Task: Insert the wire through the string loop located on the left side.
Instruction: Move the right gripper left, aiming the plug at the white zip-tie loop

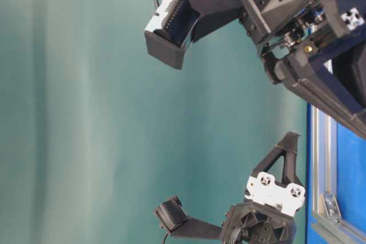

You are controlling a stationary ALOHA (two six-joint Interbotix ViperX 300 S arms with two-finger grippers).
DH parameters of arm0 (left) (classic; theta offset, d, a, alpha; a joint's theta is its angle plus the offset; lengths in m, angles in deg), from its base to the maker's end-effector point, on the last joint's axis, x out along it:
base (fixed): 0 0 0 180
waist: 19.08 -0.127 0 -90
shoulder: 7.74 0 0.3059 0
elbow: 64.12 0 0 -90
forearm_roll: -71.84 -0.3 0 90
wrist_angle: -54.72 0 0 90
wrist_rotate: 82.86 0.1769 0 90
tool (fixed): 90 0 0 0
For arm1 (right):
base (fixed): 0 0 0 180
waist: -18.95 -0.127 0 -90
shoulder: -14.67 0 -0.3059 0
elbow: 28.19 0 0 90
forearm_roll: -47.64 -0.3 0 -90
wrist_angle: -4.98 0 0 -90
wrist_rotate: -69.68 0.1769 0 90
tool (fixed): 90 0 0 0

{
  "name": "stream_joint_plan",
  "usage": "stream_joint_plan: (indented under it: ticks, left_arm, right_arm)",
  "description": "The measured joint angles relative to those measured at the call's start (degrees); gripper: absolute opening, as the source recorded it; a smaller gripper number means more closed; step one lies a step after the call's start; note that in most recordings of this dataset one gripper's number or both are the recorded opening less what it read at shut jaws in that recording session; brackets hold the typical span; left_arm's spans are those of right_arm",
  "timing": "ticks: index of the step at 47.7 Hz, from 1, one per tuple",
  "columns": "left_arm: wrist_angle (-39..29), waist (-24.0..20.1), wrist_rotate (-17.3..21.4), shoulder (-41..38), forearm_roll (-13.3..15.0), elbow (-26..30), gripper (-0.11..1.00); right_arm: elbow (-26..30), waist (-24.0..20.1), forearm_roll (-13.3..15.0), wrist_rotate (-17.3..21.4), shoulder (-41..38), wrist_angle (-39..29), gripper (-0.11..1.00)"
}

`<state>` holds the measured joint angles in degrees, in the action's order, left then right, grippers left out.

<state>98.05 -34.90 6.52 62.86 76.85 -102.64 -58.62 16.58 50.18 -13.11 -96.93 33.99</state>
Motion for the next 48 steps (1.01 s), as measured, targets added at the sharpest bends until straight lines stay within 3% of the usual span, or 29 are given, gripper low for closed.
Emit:
stream_joint_plan:
  ticks: [29,48]
  left_arm:
    - [0.0,0.0,0.0,0.0,0.0,0.0,0.0]
    - [0.0,0.0,0.0,0.0,0.0,0.0,0.0]
  right_arm:
    - [0.1,0.3,0.0,0.0,0.0,0.1,0.01]
    - [6.0,0.2,0.1,-0.2,-4.7,0.2,0.0]
